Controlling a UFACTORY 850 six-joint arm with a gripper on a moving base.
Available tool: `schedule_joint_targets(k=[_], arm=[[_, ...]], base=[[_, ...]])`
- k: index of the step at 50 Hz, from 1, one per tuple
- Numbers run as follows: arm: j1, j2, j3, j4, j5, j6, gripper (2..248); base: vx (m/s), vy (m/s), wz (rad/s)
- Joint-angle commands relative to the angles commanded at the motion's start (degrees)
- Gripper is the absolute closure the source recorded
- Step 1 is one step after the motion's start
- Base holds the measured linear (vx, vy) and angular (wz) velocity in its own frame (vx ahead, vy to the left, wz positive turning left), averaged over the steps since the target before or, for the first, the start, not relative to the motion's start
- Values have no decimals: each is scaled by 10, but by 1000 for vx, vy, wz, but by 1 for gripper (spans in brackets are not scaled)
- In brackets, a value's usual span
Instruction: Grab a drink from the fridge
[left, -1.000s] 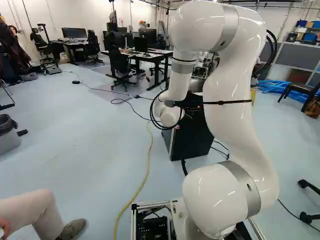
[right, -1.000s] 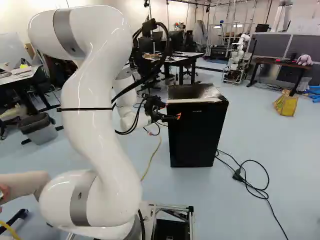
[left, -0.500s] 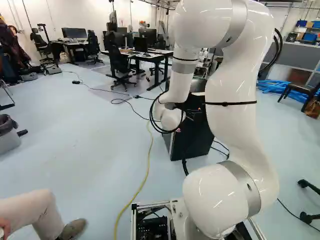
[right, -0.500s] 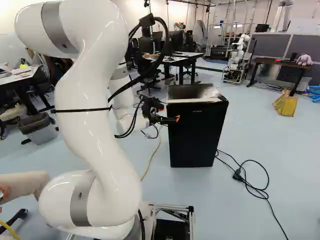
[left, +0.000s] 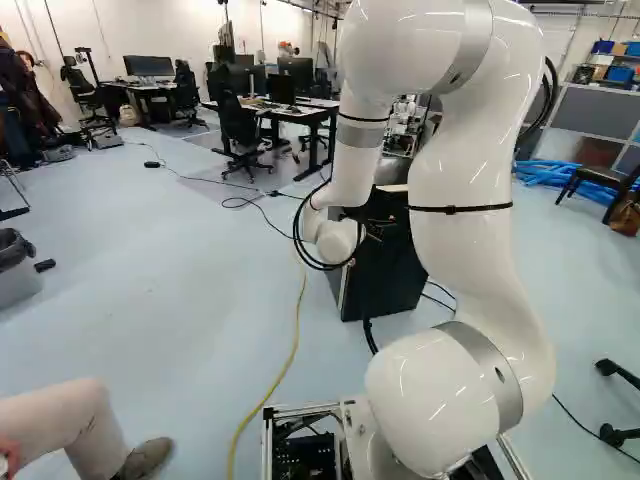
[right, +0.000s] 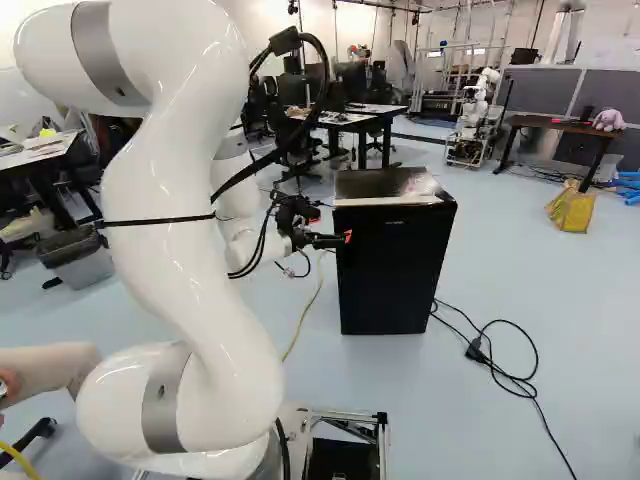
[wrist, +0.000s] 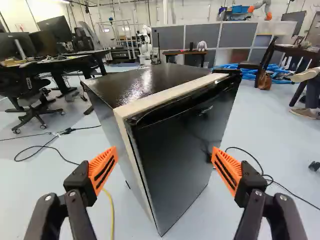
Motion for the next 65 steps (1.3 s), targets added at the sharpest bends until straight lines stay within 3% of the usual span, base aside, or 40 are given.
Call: schedule_joint_targets(k=[24, 65], arm=[[8, -31, -46, 0, 0, 0, 3], [-5, -53, -79, 3, 9, 0, 3]], base=[[0, 0, 0], [0, 0, 0]])
